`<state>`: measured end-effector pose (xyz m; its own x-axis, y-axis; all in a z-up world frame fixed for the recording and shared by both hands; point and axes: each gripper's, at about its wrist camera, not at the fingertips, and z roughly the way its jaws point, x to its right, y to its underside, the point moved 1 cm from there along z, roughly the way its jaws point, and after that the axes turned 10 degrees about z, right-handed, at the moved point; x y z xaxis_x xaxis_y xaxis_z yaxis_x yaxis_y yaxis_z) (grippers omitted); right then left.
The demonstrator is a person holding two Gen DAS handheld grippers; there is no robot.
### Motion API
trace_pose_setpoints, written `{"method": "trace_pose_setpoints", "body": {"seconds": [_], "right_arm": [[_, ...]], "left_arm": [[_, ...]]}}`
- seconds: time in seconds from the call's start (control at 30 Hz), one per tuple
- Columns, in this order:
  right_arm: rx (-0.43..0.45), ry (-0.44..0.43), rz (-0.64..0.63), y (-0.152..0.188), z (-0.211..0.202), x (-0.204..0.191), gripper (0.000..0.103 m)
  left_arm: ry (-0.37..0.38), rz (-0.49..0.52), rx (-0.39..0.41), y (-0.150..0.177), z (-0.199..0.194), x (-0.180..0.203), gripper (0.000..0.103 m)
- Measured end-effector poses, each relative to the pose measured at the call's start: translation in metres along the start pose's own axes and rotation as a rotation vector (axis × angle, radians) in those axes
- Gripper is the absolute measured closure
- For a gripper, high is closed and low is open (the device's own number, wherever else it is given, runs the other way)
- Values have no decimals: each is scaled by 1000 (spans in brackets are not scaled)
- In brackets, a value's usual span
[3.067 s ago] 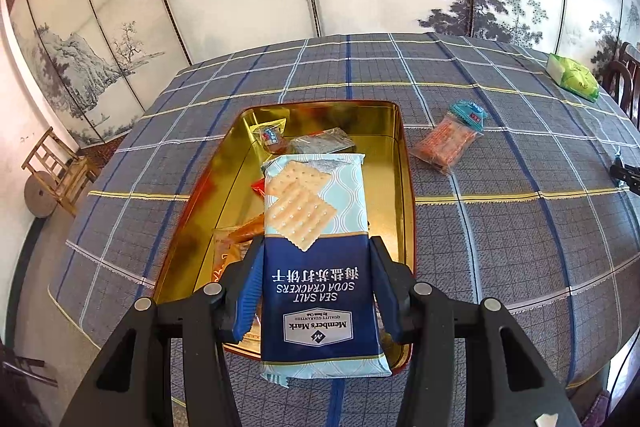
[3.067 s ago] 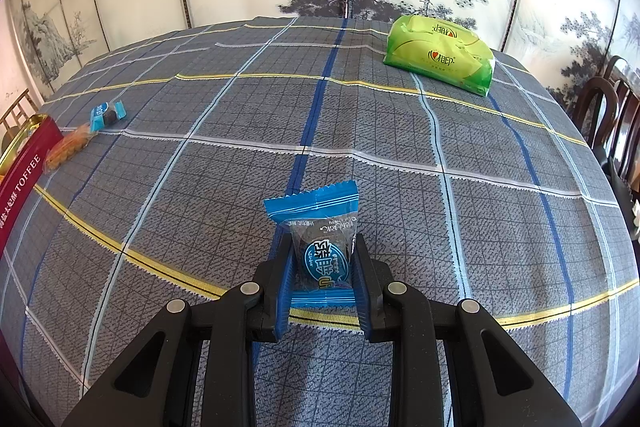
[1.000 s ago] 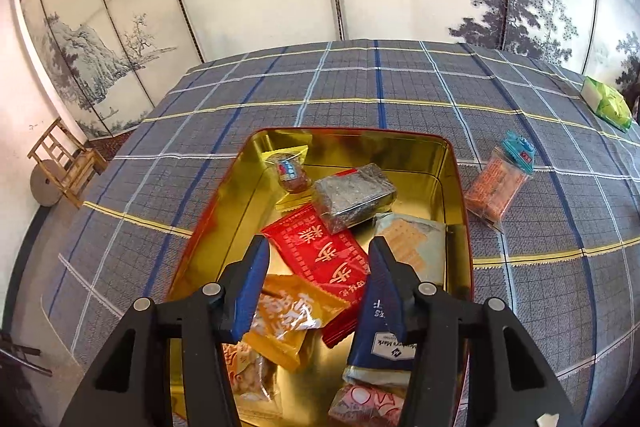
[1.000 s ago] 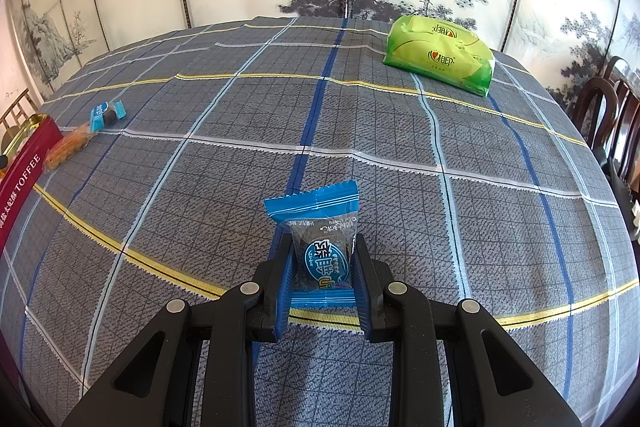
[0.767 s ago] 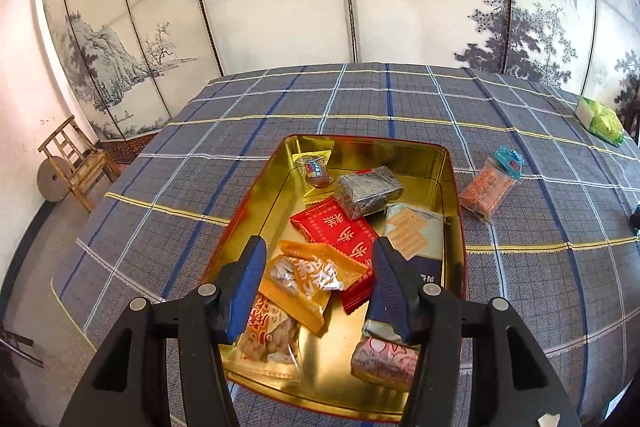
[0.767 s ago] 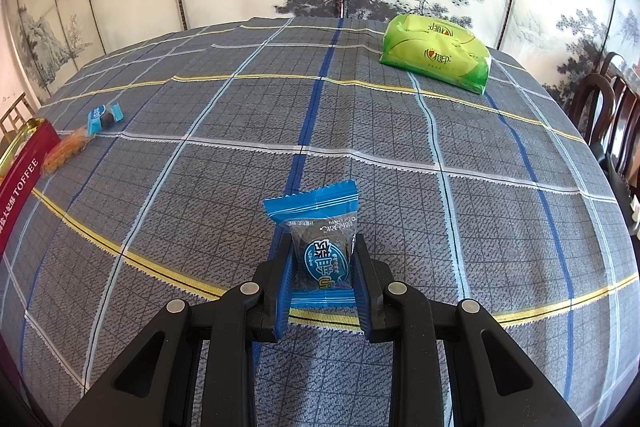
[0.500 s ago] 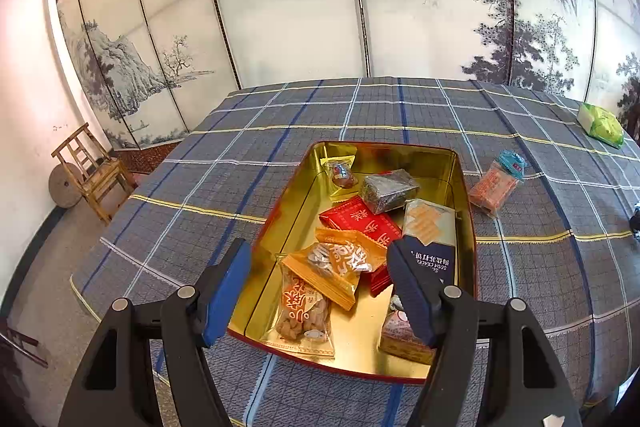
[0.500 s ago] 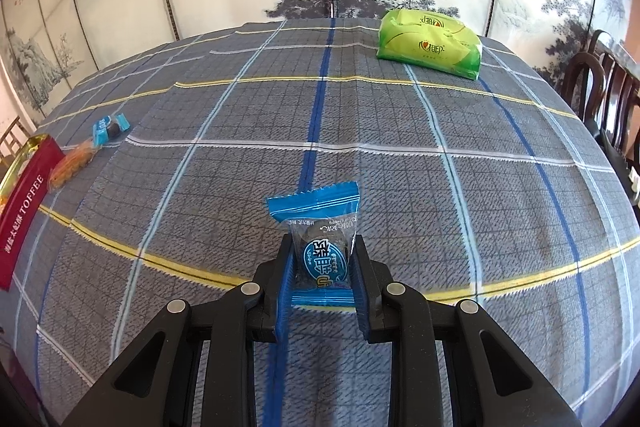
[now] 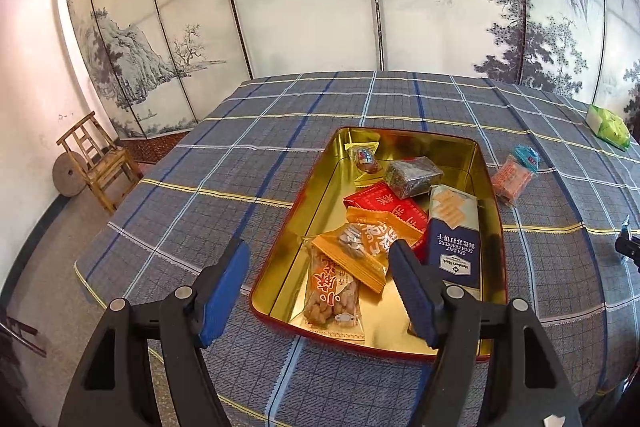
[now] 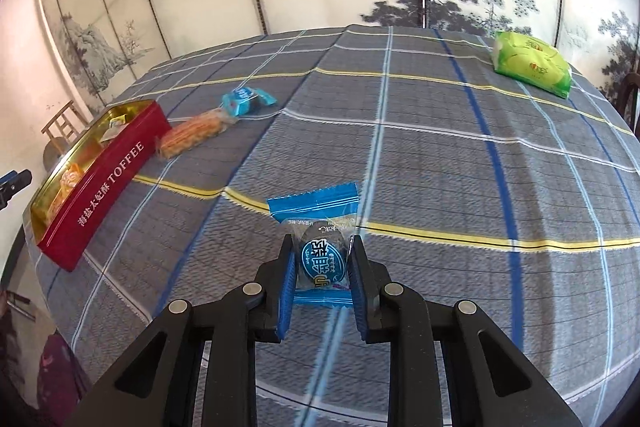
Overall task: Organize snacks
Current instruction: 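Carry the blue-wrapped snack over the tin with the right gripper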
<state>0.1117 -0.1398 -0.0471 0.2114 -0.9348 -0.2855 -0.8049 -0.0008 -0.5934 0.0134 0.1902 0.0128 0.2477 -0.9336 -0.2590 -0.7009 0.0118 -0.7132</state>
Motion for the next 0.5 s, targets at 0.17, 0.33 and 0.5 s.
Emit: {"method": "trace_pose_setpoints", "body": {"seconds": [0.17,0.33,0.5], "right_arm": [[-24,-27,-8,5,7,-23,77],[-26,-58,-46,1,5,-55,77],[-22,-100,-96,-6,1,-94,77]], "left_arm": [[17,-17,-10,7,5,-8,33],[30,-33,-22,13,12,-15,32],[39,-54,-32,18,17,-24,30]]}}
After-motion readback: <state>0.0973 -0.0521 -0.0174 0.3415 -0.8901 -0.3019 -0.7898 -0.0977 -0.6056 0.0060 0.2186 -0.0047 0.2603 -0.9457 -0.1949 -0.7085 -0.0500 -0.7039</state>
